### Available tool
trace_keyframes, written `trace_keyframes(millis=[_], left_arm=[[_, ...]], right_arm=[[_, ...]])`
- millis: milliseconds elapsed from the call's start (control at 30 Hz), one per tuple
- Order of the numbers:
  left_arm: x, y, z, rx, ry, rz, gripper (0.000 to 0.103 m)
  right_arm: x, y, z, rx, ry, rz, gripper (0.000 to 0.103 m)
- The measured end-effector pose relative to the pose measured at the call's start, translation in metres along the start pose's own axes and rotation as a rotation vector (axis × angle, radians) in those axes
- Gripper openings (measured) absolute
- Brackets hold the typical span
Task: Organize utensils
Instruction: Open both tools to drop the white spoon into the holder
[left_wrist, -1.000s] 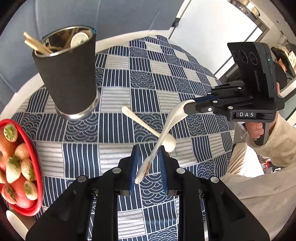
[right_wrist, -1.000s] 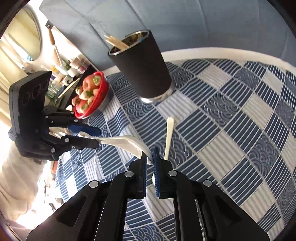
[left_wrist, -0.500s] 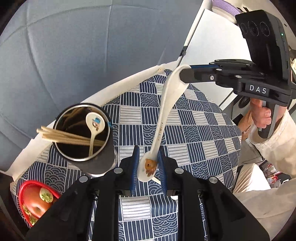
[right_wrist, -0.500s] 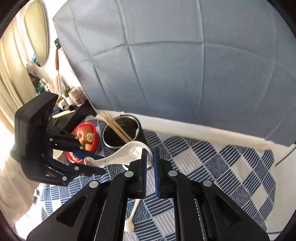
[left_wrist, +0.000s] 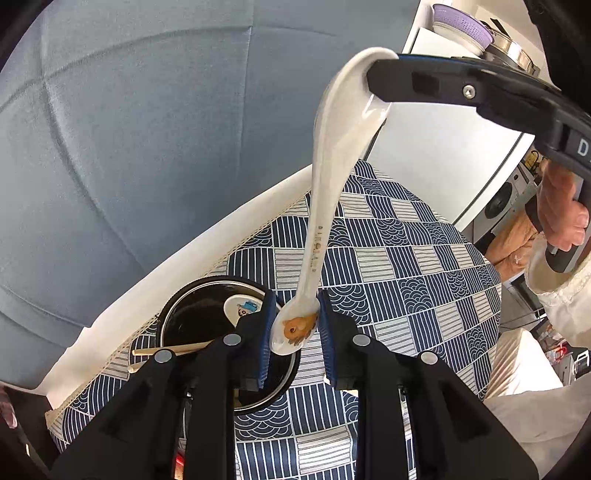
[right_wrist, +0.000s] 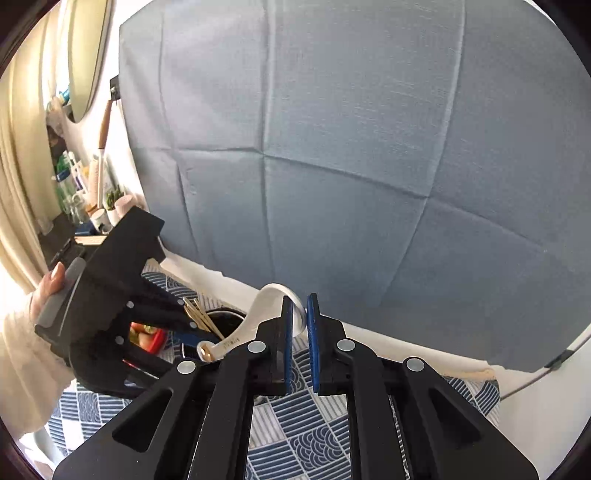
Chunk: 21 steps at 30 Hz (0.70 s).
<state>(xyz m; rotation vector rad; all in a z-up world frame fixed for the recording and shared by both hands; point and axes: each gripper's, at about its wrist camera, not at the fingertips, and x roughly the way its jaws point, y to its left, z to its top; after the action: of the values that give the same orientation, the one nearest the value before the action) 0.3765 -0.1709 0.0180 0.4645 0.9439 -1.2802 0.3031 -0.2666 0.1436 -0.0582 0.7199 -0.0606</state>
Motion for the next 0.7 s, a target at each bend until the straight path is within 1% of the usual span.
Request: trace_keyframes(millis=[167,233,300,333,367,400,467,500,533,600,633,667,700], left_arm=[[0.014,0.018,-0.017,-0.027,0.024,0.003,0.026],[0.020,0.024,-0.022,-0.050,0.023,0.036,0.027],[0.021,0.025,-0.026,-0.065,0.006,0.050,0.036],[0.020,0.025,-0.027,-0.064,-0.007,0.051,0.047],[0.019,0.024,-0.029,-0.063,-0.021,0.062,0.060],[0.017,0.023,-0.030,-0.063,-0.029,0.071,0.064],[0.012,0.021,-0.033,-0.053,-0.048,0.087,0.069],[0.009,0.020,-0.034,-0.051,-0.055,0.098,0.072],[0.006,0.019,-0.036,-0.048,-0.065,0.112,0.076],[0.000,0.018,-0.038,-0.050,-0.081,0.123,0.078],[-0.003,0.018,-0.039,-0.054,-0.089,0.126,0.079],[-0.007,0.017,-0.041,-0.057,-0.097,0.136,0.083],[-0.009,0.016,-0.042,-0.060,-0.103,0.142,0.084]], right_arm=[[0.014,0.033,0.000,-0.056,0.008,0.000,0.008],[0.019,0.045,-0.005,-0.077,0.017,-0.003,0.008],[0.023,0.055,-0.009,-0.097,0.017,-0.007,0.008],[0.023,0.059,-0.011,-0.101,0.016,-0.003,0.008],[0.023,0.062,-0.013,-0.107,0.017,-0.001,0.009],[0.023,0.065,-0.015,-0.116,0.016,-0.010,0.012],[0.019,0.066,-0.019,-0.128,0.009,-0.034,0.031],[0.016,0.065,-0.020,-0.121,-0.001,-0.034,0.050],[0.012,0.063,-0.020,-0.108,-0.014,-0.025,0.058],[0.005,0.060,-0.021,-0.081,-0.022,-0.018,0.061],[0.003,0.060,-0.022,-0.075,-0.023,-0.024,0.066],[0.001,0.059,-0.023,-0.072,-0.025,-0.029,0.068],[-0.002,0.059,-0.025,-0.069,-0.027,-0.035,0.072]])
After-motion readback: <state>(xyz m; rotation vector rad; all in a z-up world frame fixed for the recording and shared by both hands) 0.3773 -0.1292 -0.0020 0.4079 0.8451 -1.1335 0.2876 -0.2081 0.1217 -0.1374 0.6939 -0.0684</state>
